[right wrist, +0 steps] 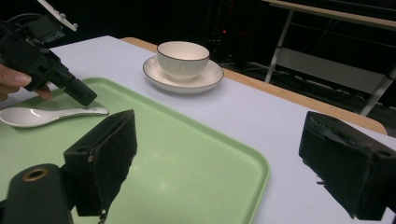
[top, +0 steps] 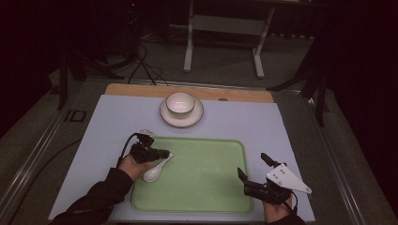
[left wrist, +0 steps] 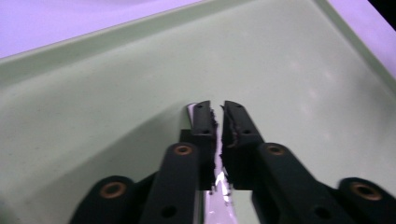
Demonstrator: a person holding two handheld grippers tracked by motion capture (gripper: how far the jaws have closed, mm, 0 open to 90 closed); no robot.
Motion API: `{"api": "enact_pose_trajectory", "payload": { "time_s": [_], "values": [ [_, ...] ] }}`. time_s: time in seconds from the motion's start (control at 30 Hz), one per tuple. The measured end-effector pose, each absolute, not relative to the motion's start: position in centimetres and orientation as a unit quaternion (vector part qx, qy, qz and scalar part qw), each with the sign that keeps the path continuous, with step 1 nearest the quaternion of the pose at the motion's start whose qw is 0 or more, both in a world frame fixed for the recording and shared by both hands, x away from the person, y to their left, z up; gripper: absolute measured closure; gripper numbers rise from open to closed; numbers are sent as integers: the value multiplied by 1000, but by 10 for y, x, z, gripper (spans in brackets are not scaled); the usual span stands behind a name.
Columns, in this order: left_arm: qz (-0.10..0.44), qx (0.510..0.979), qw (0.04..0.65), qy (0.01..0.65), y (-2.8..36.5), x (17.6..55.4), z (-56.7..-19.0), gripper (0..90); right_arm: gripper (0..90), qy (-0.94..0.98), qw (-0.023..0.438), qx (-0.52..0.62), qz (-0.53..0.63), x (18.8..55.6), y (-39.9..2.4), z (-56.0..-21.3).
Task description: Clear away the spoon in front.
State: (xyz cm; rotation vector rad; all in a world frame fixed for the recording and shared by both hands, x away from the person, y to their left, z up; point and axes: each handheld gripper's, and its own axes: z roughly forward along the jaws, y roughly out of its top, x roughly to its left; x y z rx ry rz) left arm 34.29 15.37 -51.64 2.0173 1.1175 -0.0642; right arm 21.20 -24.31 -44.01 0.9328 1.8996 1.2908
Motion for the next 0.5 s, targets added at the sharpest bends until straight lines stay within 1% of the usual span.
{"api": "enact_pose_trajectory", "payload": {
  "time_s": [0.17, 0.23, 0.5],
  "values": [
    [-39, 823, 385, 416, 139, 338, -519, 899, 111, 725, 325, 355, 493, 212, -243, -440],
    [-33, 830, 375, 412, 136, 337, -520, 900, 111, 725, 325, 356, 492, 212, -243, -440],
    [-22, 826, 368, 426, 141, 344, -523, 899, 111, 725, 323, 357, 492, 213, -243, -440]
  ]
}}
